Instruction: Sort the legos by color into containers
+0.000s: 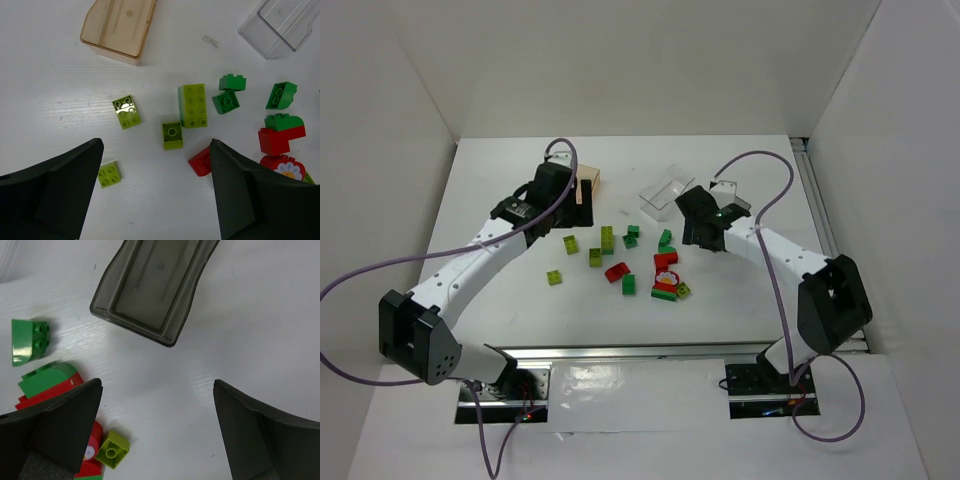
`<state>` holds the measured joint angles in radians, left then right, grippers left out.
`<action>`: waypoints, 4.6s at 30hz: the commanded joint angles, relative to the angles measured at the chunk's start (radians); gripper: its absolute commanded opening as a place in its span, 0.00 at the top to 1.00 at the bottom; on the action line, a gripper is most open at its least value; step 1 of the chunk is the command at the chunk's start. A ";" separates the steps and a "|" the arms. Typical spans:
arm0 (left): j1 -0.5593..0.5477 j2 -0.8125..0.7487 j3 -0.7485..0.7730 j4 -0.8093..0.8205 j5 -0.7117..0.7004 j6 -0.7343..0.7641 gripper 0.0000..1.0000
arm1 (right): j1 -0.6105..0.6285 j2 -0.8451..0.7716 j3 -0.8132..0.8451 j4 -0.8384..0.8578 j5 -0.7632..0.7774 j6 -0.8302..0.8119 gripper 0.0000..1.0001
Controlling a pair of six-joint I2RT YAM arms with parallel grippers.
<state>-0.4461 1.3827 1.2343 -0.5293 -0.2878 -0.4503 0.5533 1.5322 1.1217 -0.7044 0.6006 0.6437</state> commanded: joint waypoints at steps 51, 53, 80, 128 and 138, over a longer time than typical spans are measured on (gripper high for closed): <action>-0.054 0.648 0.406 -0.097 0.051 -0.131 0.39 | 0.053 -0.374 -0.227 0.109 -0.110 0.017 0.14; -0.045 0.648 0.406 -0.087 0.073 -0.120 0.51 | 0.053 -0.374 -0.217 0.098 -0.097 0.017 0.16; -0.036 0.776 0.541 -0.156 0.095 -0.027 0.59 | 0.053 -0.345 -0.189 0.097 -0.130 0.008 0.15; 0.098 0.271 0.074 0.871 1.676 -0.217 1.00 | 0.002 -0.478 -0.312 0.888 -1.036 -0.131 0.23; 0.098 0.271 0.096 0.825 1.687 -0.183 1.00 | -0.009 -0.406 -0.323 1.014 -1.139 -0.081 0.42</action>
<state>-0.3546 1.6901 1.3025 0.2581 1.3537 -0.6590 0.5507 1.1080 0.7914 0.2066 -0.4808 0.5381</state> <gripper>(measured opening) 0.437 0.624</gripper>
